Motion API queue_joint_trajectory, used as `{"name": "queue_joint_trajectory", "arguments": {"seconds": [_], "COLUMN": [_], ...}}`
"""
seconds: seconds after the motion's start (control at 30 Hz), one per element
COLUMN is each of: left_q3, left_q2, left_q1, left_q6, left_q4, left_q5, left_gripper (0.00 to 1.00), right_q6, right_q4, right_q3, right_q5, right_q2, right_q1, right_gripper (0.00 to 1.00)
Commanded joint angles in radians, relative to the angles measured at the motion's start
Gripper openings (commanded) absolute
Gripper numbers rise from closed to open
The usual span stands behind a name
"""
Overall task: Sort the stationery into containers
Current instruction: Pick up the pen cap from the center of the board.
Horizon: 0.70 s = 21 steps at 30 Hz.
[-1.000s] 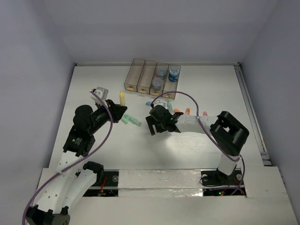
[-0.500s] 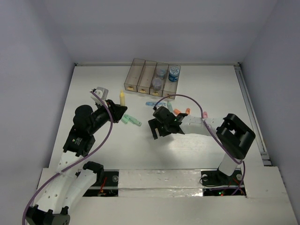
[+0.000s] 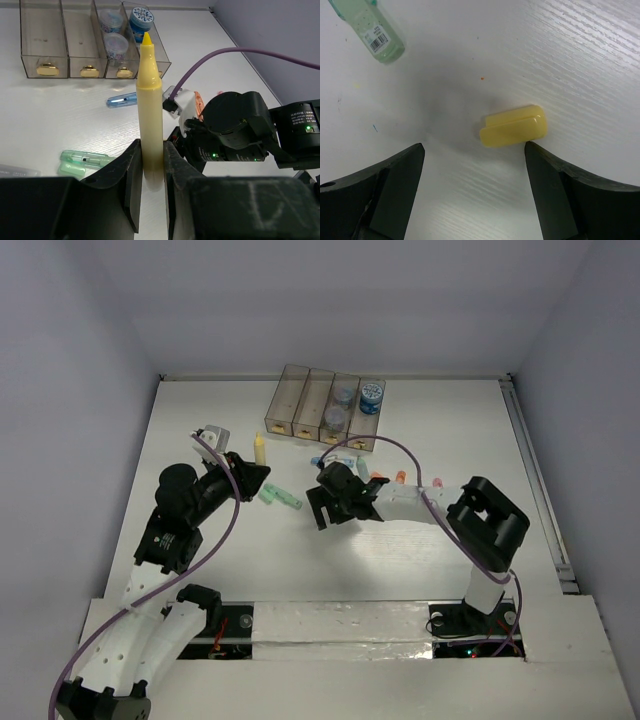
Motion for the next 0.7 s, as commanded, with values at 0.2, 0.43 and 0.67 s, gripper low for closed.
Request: {"name": "queue_joint_trajectory", "arguments": {"seconds": [0.2, 0.43, 0.67], "left_q3": [0.026, 0.026, 0.029], "left_q2": [-0.011, -0.012, -0.015], "left_q1": [0.004, 0.004, 0.004], "left_q6": [-0.002, -0.004, -0.002], "left_q4": [0.046, 0.046, 0.045], "left_q5": [0.020, 0.019, 0.016], "left_gripper": [0.00, 0.00, 0.00], "right_q6": [-0.038, -0.060, -0.063], "right_q4": [-0.008, -0.060, -0.080], "right_q3": [0.060, 0.110, 0.130], "right_q5": [0.049, 0.097, 0.124], "right_q2": [0.086, 0.134, 0.162], "right_q1": [-0.004, -0.004, -0.004], "right_gripper": [0.87, 0.78, 0.67]}}
